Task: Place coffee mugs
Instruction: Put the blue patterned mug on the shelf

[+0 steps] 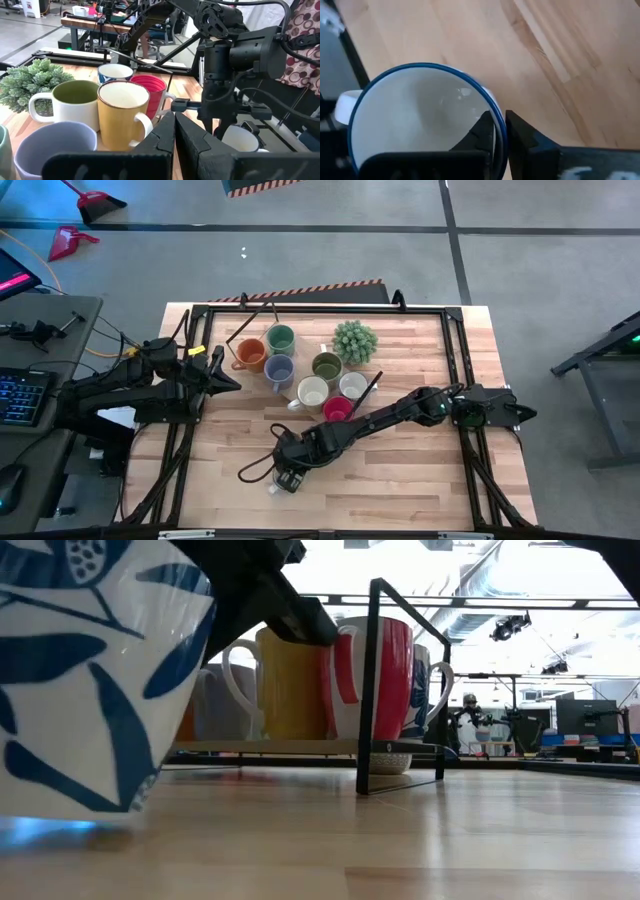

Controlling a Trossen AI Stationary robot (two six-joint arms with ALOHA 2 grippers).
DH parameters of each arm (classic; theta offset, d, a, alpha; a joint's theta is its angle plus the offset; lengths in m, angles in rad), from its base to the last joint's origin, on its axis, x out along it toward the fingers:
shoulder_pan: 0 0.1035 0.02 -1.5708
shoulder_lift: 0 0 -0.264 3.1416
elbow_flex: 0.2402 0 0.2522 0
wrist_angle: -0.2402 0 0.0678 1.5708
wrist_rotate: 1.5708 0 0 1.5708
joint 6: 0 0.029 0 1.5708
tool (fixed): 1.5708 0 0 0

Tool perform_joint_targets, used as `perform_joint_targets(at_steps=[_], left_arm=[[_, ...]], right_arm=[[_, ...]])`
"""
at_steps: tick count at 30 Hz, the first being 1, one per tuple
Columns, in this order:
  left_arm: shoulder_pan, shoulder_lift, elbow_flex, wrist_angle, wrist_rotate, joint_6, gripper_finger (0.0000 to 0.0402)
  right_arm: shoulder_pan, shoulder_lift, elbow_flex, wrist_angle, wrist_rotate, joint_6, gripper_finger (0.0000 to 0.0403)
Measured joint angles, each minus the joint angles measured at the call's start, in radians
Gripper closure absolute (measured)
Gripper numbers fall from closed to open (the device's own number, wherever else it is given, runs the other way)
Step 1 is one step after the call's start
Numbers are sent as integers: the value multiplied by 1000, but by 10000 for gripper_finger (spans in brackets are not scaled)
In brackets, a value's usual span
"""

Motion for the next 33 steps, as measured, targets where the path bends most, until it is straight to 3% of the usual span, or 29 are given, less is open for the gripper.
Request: perform_joint_targets(at_steps=[7,21,28,33], left_arm=[[0,0,0,0,0,0,401],[0,0,0,-5,0,0,401],[0,0,0,-7,0,1,401],[0,0,0,-7,0,1,401]], right_arm=[[3,0,0,-2,28,181,400],[6,0,0,118,1,154,402],[54,0,0,121,-45,309,402],[94,-1,0,42,5,456,402]])
